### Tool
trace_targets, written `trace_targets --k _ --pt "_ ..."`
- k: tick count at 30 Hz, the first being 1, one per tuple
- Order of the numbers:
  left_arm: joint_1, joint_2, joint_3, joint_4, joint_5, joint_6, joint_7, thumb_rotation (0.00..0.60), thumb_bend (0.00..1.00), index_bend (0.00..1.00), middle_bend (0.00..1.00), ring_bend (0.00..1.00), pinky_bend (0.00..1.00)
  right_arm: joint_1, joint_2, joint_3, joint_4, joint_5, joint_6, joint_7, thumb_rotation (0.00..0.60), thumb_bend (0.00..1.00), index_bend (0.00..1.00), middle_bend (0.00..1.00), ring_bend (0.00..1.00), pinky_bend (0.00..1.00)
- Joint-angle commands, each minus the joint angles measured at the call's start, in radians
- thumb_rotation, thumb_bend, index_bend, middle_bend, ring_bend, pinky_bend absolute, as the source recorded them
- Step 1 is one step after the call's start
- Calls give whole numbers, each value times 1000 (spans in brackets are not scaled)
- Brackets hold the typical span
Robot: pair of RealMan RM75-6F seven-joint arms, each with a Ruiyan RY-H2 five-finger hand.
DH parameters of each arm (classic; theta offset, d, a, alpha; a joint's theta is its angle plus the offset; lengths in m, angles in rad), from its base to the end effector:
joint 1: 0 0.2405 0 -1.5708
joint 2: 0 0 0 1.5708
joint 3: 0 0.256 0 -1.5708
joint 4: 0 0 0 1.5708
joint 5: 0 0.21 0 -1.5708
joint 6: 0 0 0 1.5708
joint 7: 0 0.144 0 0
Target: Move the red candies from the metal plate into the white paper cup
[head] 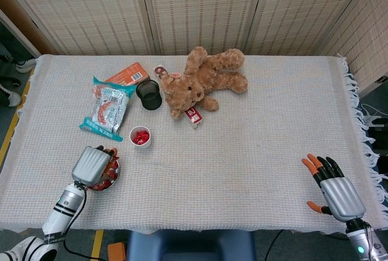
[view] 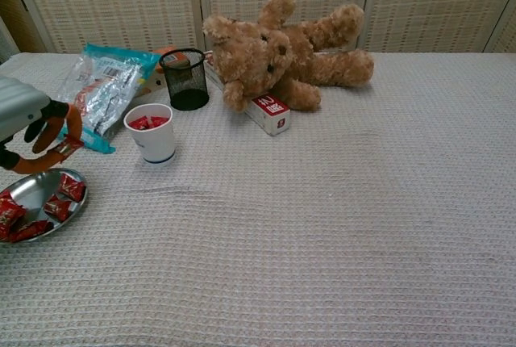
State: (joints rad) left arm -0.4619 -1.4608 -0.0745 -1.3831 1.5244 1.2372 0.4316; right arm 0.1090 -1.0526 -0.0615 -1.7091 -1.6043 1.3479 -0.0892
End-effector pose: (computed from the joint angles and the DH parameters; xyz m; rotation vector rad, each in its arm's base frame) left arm -0.2309 0.2873 0.0354 -1.8204 -0.4744 -0.8195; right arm -0.2963 -0.1586 0.1339 1.6508 -0.9713 0.7678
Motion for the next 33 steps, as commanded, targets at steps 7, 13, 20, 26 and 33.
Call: trace_targets --k 7,13,20,26,33 --pt "-166 -107 -134 25 -78 -124 47 600 552 622 671 602 1000 1 -2 2 -1 7 -3 -5 600 50 0 0 0 0" --pt "-239 -191 -161 112 -111 -167 81 600 551 618 653 601 1000 0 2 4 3 15 -3 2 600 50 0 0 0 0" --pt "-282 -239 -170 212 -132 -180 74 600 546 593 628 600 1000 -3 5 7 5 22 1 10 600 50 0 0 0 0" --pt "-293 -250 -162 274 -160 -194 80 600 536 564 607 594 1000 0 5 8 5 24 -5 9 600 50 0 0 0 0" --pt "-286 -232 -147 282 -191 -197 107 600 479 460 547 525 917 1 3 10 5 27 -5 7 600 50 0 0 0 0"
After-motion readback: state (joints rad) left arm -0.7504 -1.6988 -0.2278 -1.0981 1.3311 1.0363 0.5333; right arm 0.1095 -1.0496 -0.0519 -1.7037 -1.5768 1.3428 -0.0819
